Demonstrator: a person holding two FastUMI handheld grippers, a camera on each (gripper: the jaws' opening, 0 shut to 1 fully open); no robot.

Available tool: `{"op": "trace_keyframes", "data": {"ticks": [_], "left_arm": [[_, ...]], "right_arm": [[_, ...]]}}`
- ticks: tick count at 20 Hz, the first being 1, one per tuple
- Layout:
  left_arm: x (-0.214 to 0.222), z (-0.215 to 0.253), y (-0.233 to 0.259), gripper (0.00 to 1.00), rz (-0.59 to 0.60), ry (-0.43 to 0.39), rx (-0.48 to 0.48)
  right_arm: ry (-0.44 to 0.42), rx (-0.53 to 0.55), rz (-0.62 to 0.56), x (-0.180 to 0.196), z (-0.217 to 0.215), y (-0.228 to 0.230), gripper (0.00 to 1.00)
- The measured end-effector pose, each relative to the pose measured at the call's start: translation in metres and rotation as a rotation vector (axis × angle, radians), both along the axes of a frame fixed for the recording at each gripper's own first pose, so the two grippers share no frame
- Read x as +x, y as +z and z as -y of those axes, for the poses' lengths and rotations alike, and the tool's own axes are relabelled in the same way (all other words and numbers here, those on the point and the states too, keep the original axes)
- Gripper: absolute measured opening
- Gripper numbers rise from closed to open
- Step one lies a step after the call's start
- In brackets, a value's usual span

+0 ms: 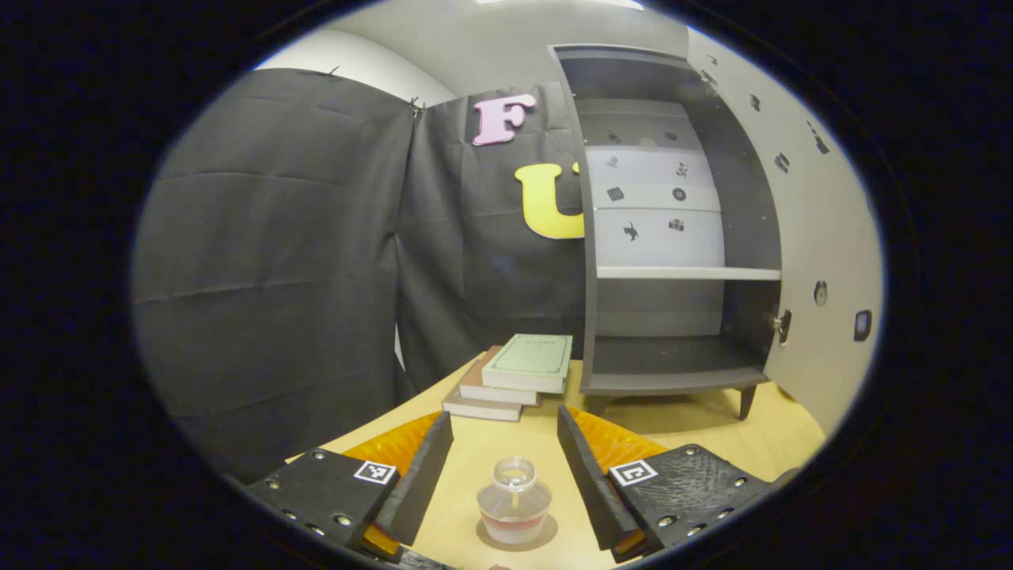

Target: Open the cabinet door with the right hand, grasp the bottle in the cabinet with the left hand and place it on the coaster, then close the cabinet door with the right hand.

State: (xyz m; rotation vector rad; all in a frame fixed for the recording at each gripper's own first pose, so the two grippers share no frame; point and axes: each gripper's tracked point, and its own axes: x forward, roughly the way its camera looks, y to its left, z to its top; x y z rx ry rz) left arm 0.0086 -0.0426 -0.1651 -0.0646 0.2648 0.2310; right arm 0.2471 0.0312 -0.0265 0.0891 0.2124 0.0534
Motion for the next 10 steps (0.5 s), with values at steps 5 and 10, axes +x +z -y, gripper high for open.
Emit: {"op": "trace_keyframes", "data": {"ticks": [5,10], "left_arm": [[-0.004,0.002,0.062,0.8,0.042,-0.025,0.072],[-0.003,0.011,0.086,0.8,0.069,-0.077,0.07]], "right_arm": [[0.028,0.086,0.013,0.006,-0.001,0.013,0.99],[0.059,0.08,0.025,0.007,-0.017,0.026,0.93]]}}
